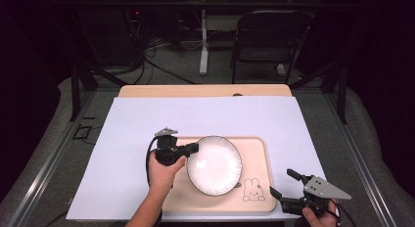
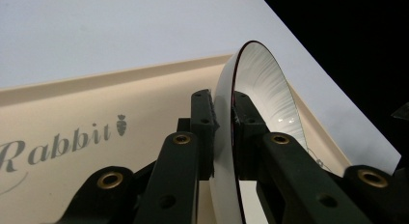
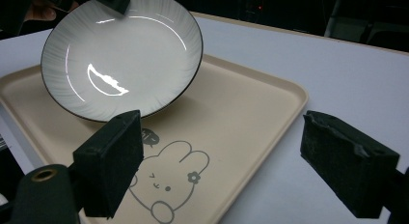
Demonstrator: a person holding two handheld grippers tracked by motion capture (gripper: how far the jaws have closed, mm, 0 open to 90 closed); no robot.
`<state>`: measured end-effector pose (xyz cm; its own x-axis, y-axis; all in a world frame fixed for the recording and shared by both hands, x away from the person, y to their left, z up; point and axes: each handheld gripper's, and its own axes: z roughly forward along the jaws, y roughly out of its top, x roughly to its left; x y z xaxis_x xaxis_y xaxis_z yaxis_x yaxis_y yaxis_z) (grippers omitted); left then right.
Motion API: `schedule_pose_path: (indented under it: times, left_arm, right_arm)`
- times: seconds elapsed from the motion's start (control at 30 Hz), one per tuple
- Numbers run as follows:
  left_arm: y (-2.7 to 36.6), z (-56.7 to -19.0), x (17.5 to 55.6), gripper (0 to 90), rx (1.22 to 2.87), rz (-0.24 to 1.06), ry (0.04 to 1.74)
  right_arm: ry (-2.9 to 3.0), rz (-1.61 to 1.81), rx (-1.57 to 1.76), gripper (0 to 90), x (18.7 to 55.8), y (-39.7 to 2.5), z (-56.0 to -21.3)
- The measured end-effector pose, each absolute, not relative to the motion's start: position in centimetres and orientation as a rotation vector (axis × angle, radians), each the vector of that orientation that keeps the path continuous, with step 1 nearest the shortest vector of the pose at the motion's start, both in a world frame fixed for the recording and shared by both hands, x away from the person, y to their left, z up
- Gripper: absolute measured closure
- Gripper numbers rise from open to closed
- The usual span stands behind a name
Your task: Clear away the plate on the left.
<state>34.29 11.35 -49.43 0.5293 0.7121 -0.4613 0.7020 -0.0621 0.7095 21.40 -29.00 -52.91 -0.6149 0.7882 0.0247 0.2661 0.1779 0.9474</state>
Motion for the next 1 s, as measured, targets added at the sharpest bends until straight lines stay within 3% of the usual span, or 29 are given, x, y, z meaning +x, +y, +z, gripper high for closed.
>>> schedule_pose_path:
  times: [1.0]
  left_arm:
    - [12.7, -53.6, 35.5, 84.7, 1.808, -0.04, 1.294]
  right_arm:
    - [1.982, 1.445, 0.992, 14.7, 21.5, -29.0, -52.9]
